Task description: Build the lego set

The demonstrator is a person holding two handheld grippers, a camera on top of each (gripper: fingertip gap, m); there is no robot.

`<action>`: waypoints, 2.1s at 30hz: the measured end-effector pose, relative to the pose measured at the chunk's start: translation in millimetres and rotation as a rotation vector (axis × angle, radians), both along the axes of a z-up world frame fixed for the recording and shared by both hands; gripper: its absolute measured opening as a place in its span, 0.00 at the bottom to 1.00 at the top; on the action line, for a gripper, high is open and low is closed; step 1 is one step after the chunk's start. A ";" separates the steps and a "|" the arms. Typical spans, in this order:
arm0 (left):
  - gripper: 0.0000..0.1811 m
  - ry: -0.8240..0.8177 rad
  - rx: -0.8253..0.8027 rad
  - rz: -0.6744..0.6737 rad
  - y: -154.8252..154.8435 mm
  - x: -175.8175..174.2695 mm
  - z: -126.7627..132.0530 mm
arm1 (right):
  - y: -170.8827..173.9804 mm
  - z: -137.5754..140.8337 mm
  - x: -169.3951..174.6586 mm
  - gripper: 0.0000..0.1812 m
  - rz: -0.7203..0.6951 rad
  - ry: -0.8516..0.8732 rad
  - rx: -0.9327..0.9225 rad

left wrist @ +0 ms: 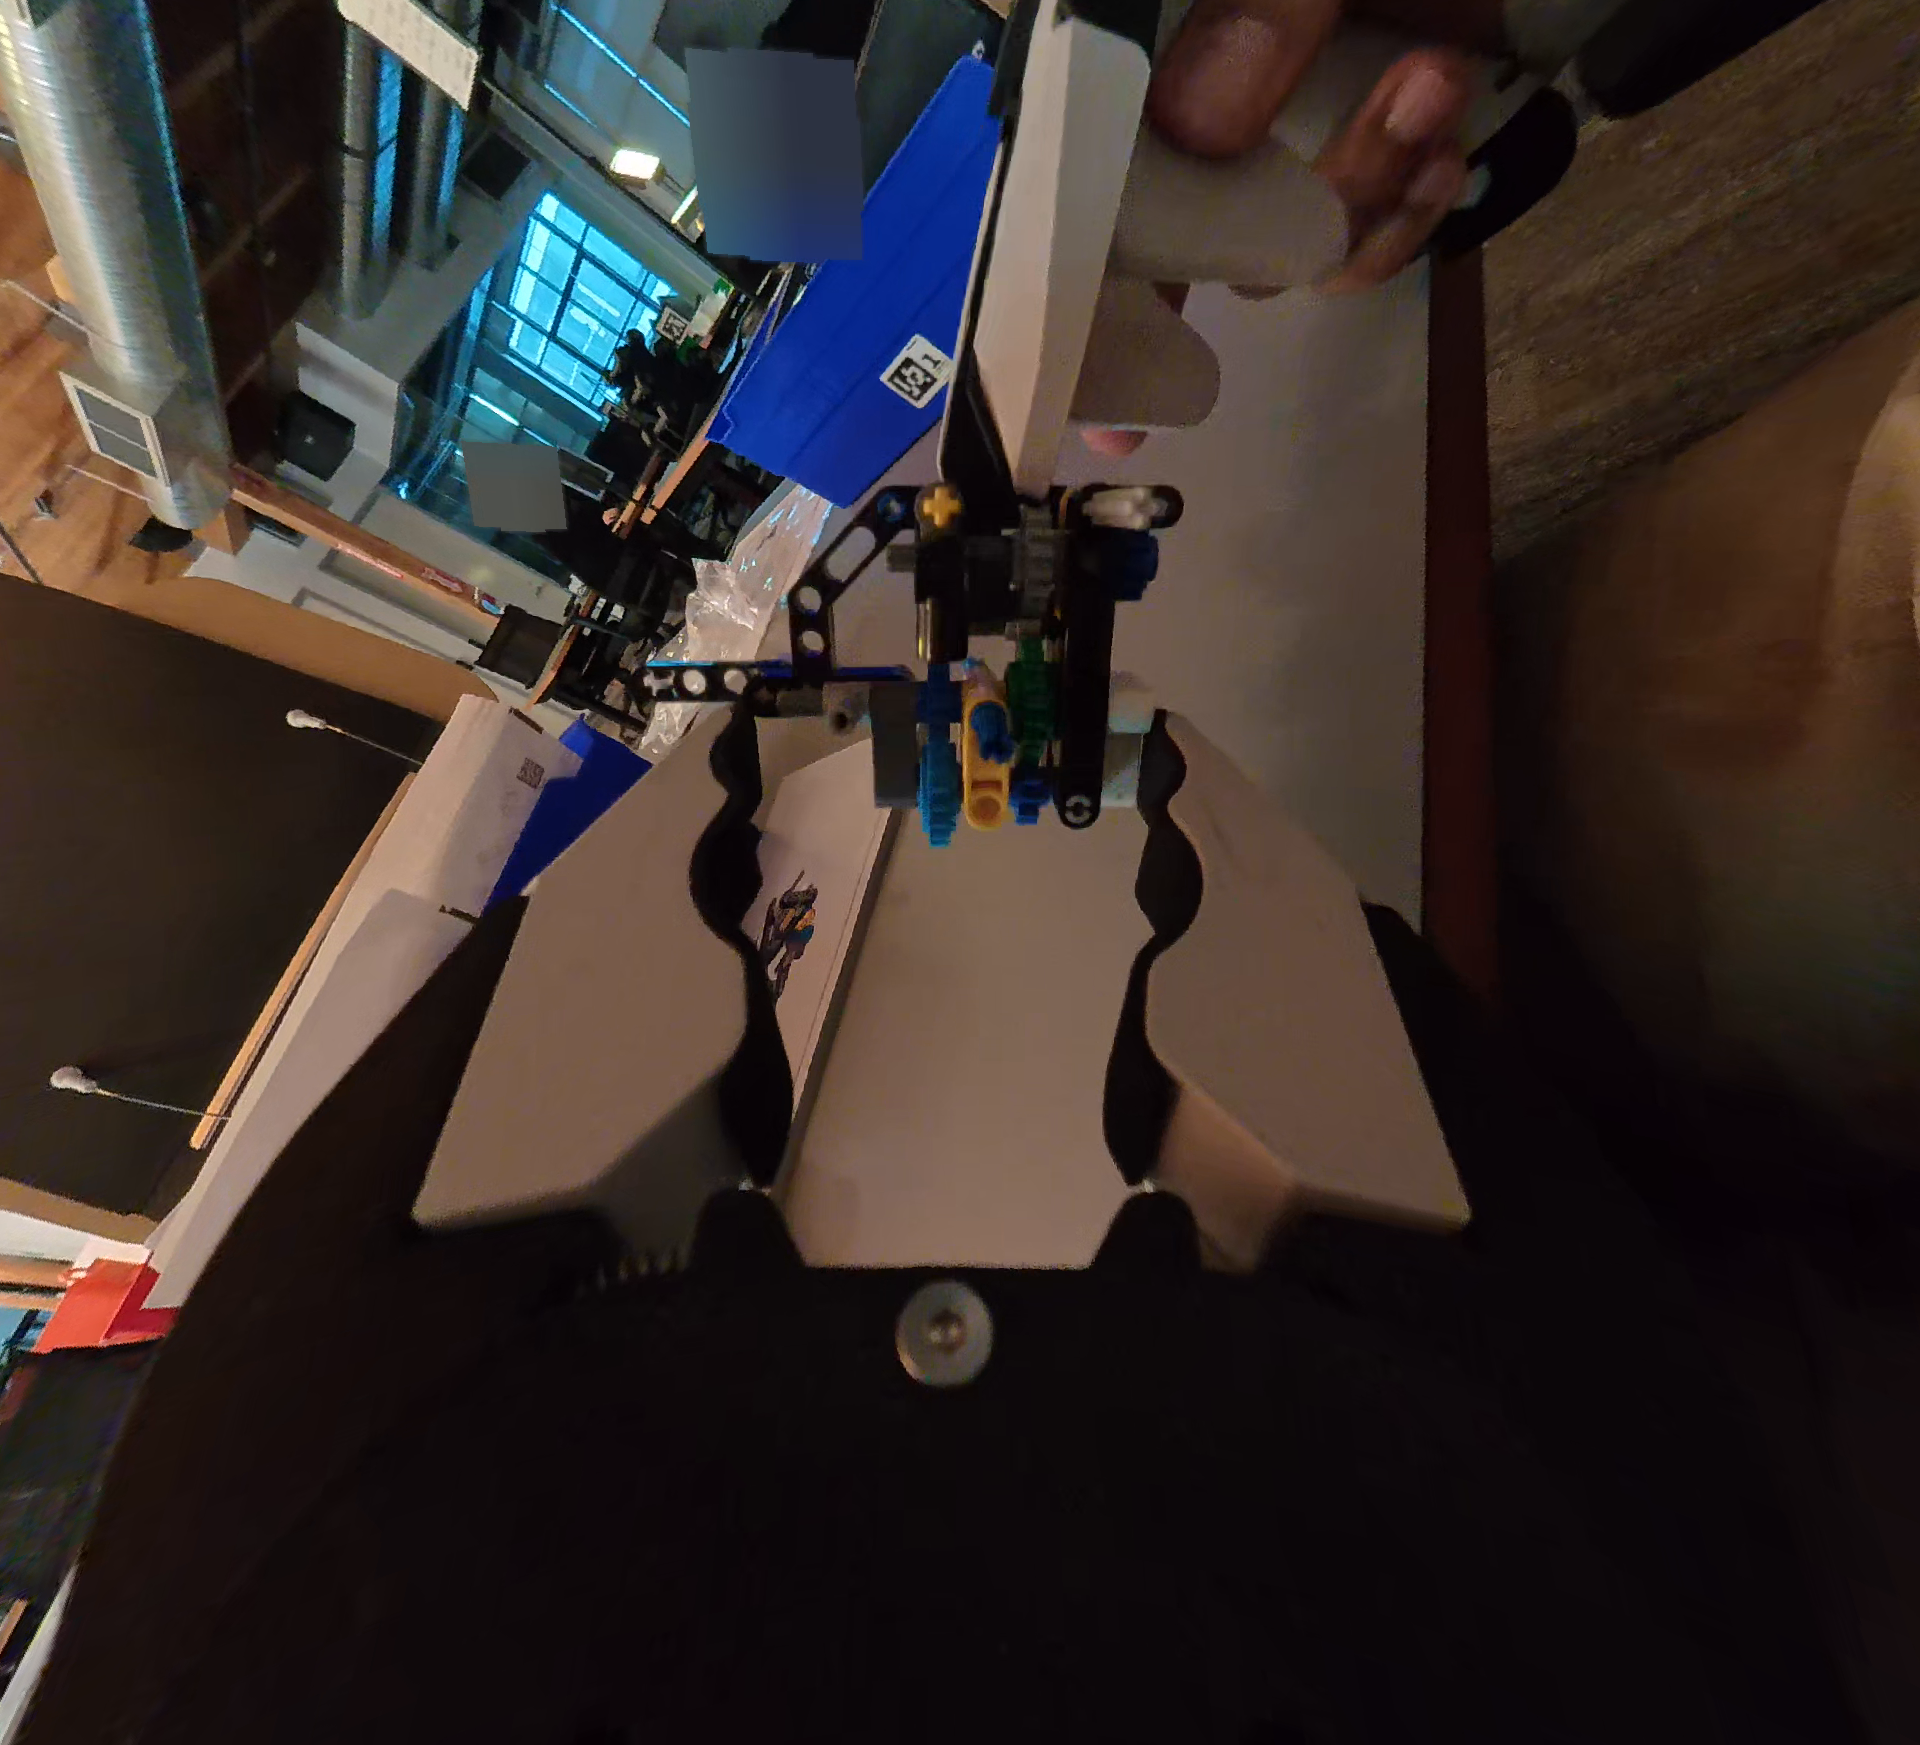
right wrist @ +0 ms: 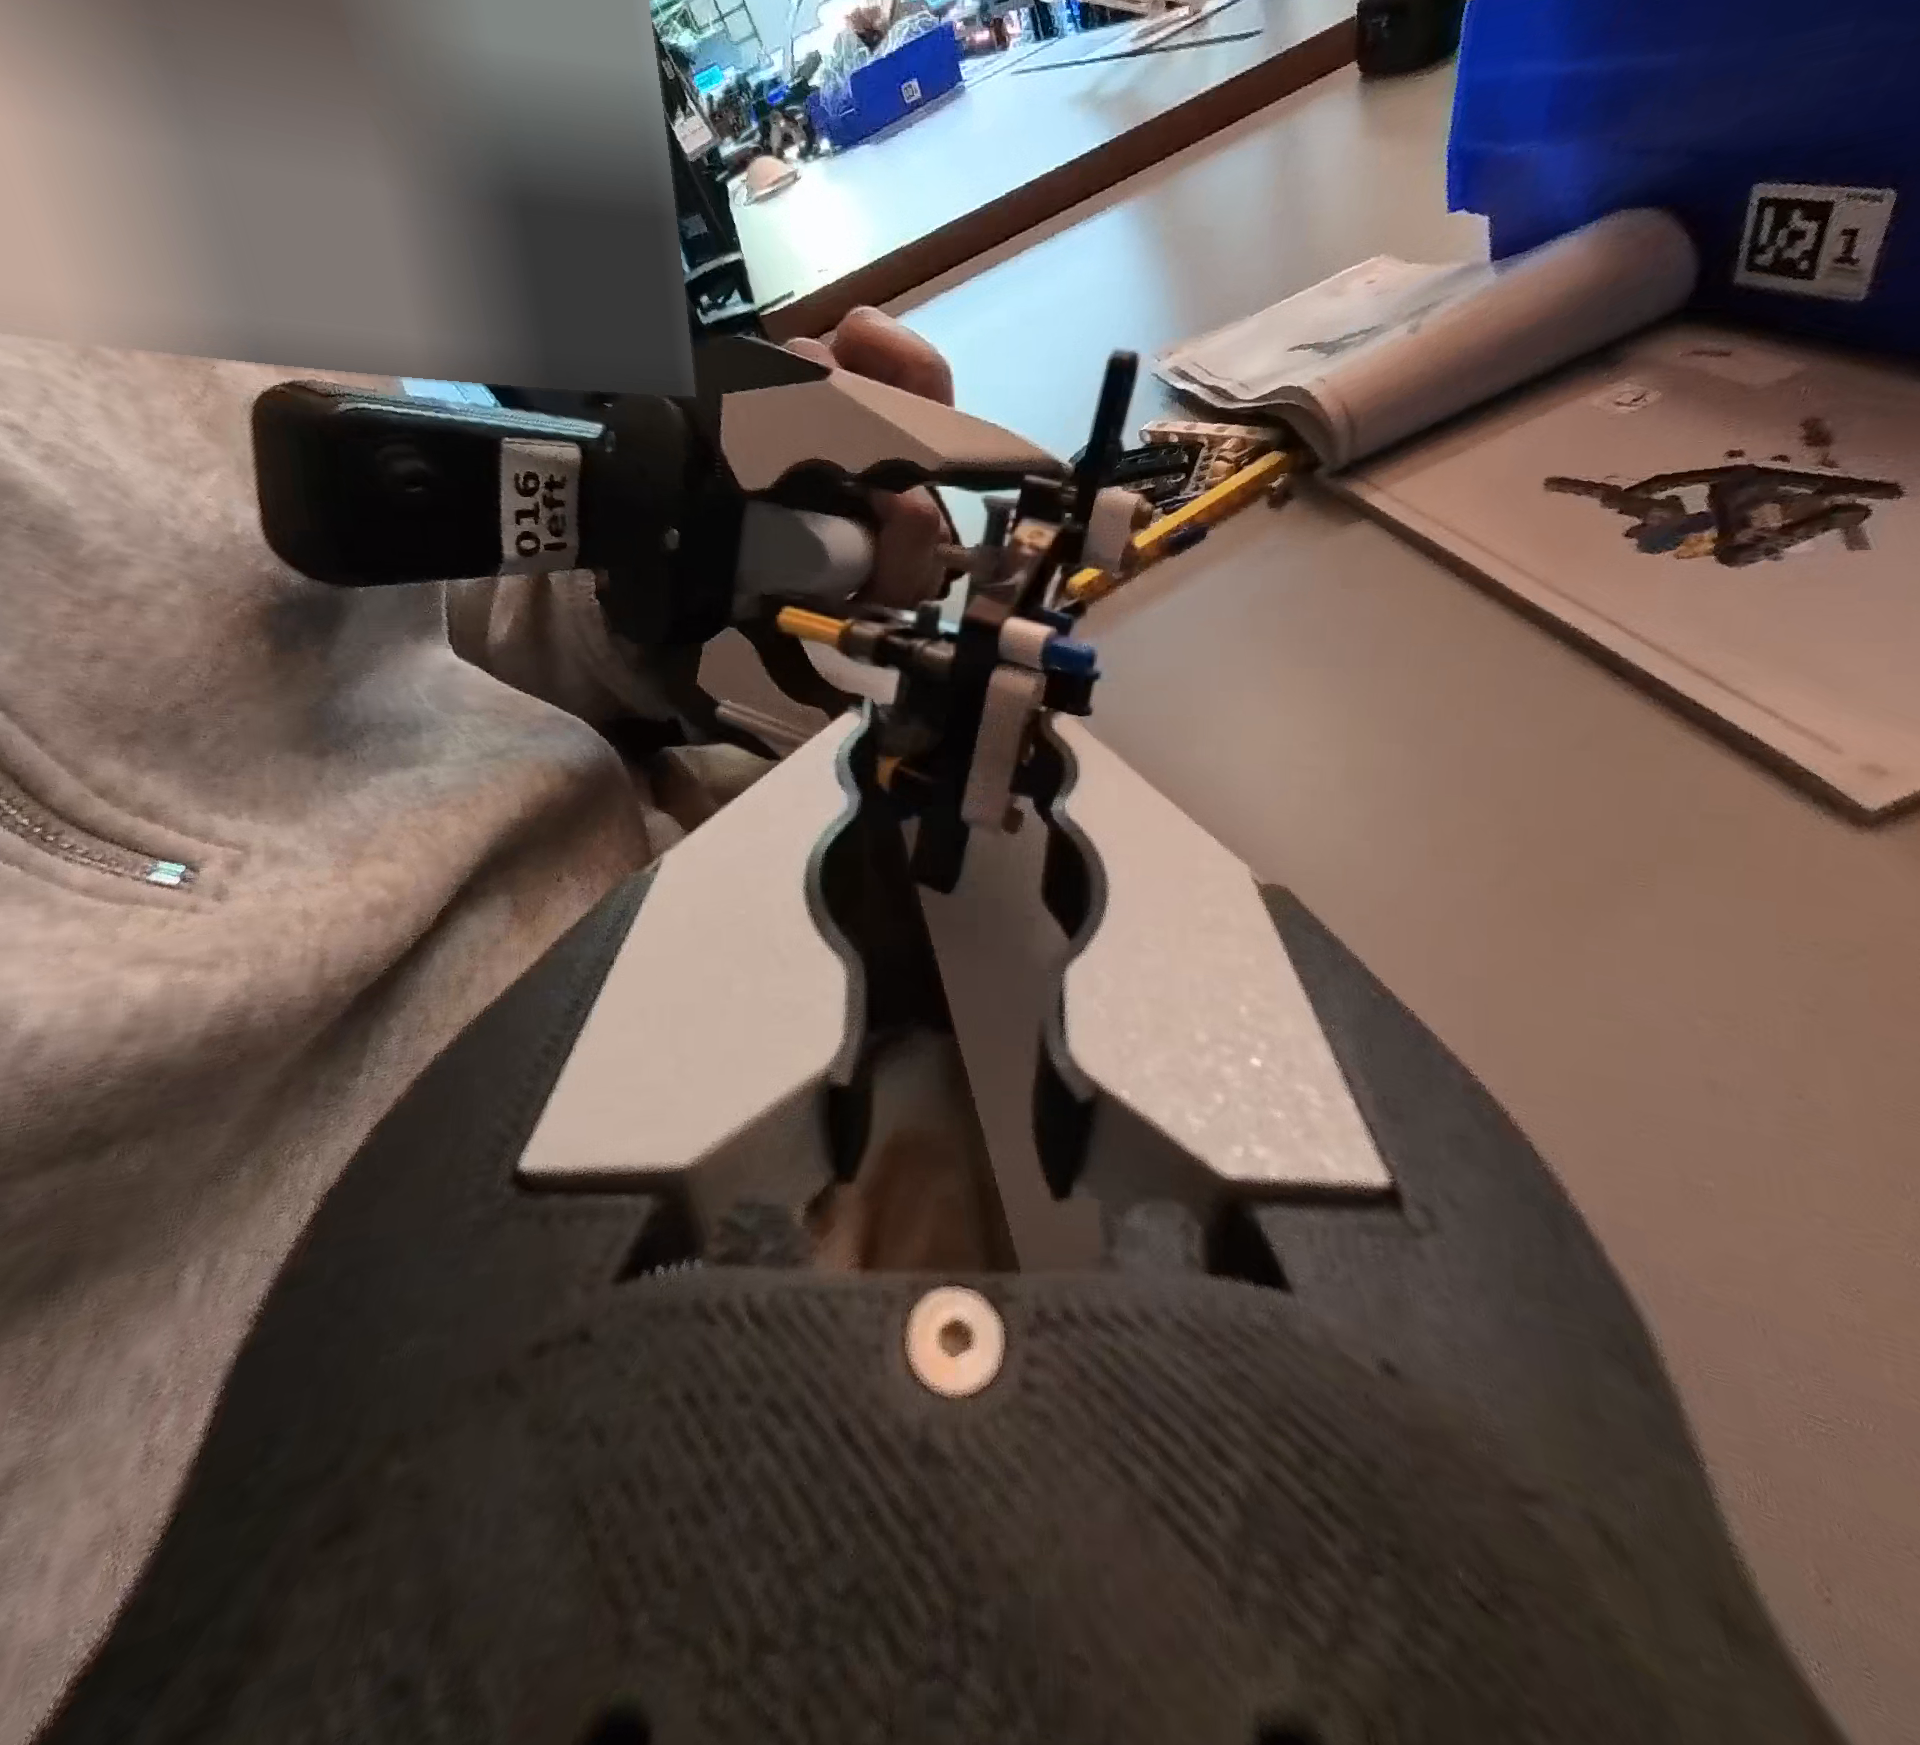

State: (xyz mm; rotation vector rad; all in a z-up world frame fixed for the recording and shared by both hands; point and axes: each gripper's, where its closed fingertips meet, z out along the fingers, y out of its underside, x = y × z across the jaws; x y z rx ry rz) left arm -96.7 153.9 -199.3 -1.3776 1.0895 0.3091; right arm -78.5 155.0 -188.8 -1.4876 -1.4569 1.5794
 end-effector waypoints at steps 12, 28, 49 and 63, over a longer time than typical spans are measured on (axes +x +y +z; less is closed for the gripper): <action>0.28 -0.014 -0.041 0.029 3.6 -3.2 -12.8 | 1.6 -8.8 -5.1 0.33 -0.029 -0.042 -0.004; 0.27 0.006 -0.102 0.088 13.8 -7.1 -26.1 | 11.0 -15.1 -12.7 0.40 -0.089 -0.046 -0.140; 0.27 0.024 -0.082 0.113 18.1 -8.9 -27.2 | 24.8 -19.1 -14.8 0.18 -0.184 -0.062 -0.131; 0.27 0.019 -0.049 0.120 19.9 -11.2 -24.3 | 25.7 -15.4 -14.4 0.09 -0.186 -0.039 -0.188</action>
